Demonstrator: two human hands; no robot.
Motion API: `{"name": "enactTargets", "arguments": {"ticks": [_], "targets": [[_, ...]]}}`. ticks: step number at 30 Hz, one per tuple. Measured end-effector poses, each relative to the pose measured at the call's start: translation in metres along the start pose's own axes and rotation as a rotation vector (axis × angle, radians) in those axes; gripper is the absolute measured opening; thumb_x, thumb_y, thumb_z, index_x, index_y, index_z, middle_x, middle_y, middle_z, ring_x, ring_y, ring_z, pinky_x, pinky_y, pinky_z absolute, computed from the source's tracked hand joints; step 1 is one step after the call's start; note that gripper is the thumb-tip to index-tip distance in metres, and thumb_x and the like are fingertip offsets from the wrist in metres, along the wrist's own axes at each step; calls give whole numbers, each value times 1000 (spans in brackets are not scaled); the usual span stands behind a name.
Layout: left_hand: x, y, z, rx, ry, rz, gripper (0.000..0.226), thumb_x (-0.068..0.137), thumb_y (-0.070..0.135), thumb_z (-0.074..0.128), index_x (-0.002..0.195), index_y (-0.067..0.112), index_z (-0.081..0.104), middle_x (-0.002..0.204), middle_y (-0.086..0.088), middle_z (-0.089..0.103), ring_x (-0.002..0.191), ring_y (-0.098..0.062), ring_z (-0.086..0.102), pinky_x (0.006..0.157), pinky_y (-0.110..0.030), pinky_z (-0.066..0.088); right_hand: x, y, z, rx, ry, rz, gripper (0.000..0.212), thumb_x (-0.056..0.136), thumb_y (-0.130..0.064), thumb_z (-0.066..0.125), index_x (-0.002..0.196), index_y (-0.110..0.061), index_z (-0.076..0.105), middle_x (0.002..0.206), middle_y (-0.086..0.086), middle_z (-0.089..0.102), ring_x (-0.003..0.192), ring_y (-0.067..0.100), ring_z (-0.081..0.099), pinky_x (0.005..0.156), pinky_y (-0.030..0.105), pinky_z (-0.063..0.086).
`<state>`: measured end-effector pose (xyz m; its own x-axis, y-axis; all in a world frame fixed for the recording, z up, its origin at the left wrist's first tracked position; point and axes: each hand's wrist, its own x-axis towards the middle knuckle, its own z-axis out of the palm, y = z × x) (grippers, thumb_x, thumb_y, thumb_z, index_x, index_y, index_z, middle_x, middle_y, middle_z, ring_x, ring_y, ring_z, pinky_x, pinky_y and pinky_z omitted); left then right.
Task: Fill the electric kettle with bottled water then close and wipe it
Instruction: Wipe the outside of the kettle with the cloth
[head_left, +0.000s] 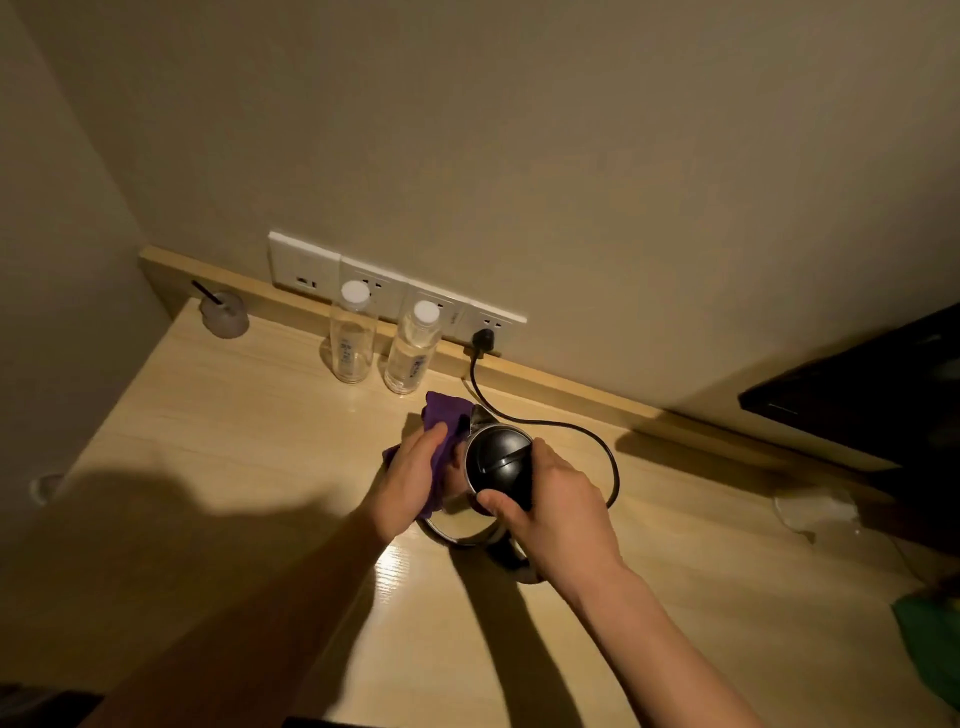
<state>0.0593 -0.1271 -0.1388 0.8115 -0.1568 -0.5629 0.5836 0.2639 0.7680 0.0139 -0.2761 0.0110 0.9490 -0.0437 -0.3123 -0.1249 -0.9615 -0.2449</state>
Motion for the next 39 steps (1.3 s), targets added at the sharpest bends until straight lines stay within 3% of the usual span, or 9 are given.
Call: {"name": "enactTargets", "arguments": {"ticks": [5,10,13,17,22,26,28,33,39], "targets": [[-42,-5,26,-146,71,128,29,106,28,49,118,32,75,117,-3,79,115,-23,72,94,-37,54,12,26,-29,16,-164,-206,66,92,-42,71,148,-28,40,148,-3,56,132,21,56,104,37,48],[-59,11,49,-149,77,233,35,97,32,54,124,16,70,112,-9,78,103,-21,75,79,-25,58,32,32,-26,28,-251,-406,79,93,-32,72,159,-30,30,168,-10,25,156,8,18,127,32,19],[-44,15,43,-82,102,206,27,104,38,52,113,27,75,109,-9,77,101,-21,75,81,-30,59,36,35,-22,91,-203,-383,77,92,-32,73,158,-30,34,166,-10,30,154,8,24,126,28,20],[-11,-5,21,85,95,162,59,91,74,48,119,29,73,113,-9,77,113,-34,71,104,-62,50,33,34,-15,143,-143,-333,75,92,-29,73,157,-30,37,165,-11,35,151,12,32,125,31,25],[-34,-4,29,-93,168,94,36,110,33,39,119,16,69,105,-9,78,108,-30,73,84,-34,55,20,32,-9,236,-88,-269,68,94,-25,71,154,-29,40,164,-10,35,150,13,34,116,20,21],[-61,-3,51,-167,254,131,23,109,25,45,106,23,68,97,-5,73,94,-25,69,77,-34,54,9,28,-1,323,20,-158,56,92,-31,73,144,-30,54,162,-12,39,145,17,44,116,30,33],[-66,4,58,-160,227,206,18,105,33,52,104,26,68,100,-6,72,94,-24,70,82,-43,57,4,22,1,311,76,-124,51,91,-35,73,139,-28,58,157,-10,46,138,18,51,110,29,38],[-38,22,41,49,149,222,49,89,61,50,108,24,75,107,-13,76,105,-32,71,100,-60,52,6,5,8,103,190,-103,45,91,-49,69,127,-24,61,126,-5,62,112,19,61,91,31,49],[-15,5,22,75,125,91,61,81,76,51,116,31,71,119,-9,72,116,-31,67,109,-61,47,25,25,-19,92,-34,-227,65,84,-45,79,142,-27,56,138,-4,60,125,18,57,98,30,44]]}}
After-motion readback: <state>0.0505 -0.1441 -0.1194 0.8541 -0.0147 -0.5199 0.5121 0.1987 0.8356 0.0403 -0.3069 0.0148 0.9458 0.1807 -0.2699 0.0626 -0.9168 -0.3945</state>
